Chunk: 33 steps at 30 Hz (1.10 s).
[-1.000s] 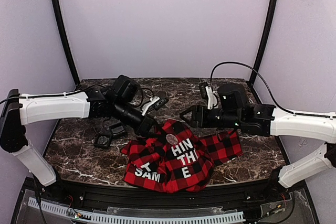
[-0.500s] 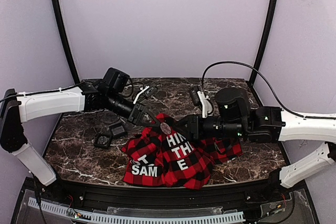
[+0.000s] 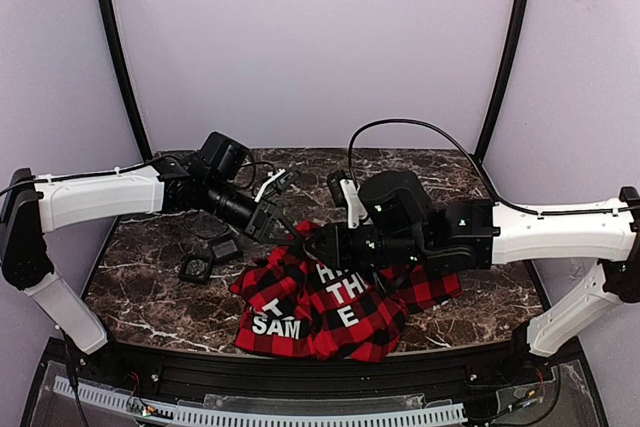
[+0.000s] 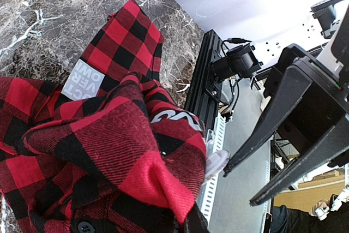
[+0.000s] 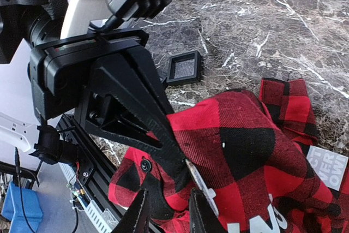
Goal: Remove the brooch from the garment
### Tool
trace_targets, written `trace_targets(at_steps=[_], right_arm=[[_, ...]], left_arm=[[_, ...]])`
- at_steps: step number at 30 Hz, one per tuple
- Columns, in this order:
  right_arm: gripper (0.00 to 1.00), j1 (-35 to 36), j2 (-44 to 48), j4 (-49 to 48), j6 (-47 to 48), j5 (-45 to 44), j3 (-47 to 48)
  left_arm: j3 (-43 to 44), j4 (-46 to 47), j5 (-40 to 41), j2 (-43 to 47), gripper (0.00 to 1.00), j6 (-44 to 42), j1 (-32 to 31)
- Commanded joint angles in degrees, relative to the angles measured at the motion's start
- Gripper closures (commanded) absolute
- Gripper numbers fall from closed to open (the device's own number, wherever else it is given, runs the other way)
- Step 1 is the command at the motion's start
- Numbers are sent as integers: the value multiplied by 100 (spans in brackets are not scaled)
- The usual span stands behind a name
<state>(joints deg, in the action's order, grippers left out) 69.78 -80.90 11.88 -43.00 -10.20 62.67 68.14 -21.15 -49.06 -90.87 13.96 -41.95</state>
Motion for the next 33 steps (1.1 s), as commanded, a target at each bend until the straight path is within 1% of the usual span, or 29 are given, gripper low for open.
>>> trace_targets(at_steps=[1,12,16,22,26,30,33], right_arm=[[75,29,-122,309,-99,-475,233],[75,28,-520,536,-43,-594,425],[69,33,-605,531,1,-577,490],[56,36,-587,476,-1,-519,544],[51,36,-582,473,-31,-551,585],[49,35,-696,600,-100,-644,718],[52,48,-812,831,-177,-792,867]], left_arm=[[72,-27,-99,55,99,-1,-12],[-87,423,-631,110,99,182,-13],[-105,478,-656,99,99,226,-13],[-100,432,-496,35,99,257,-12],[-84,385,-402,-11,99,261,-10],[-86,382,-403,-28,99,282,-14],[-85,383,-387,-15,99,271,-12]])
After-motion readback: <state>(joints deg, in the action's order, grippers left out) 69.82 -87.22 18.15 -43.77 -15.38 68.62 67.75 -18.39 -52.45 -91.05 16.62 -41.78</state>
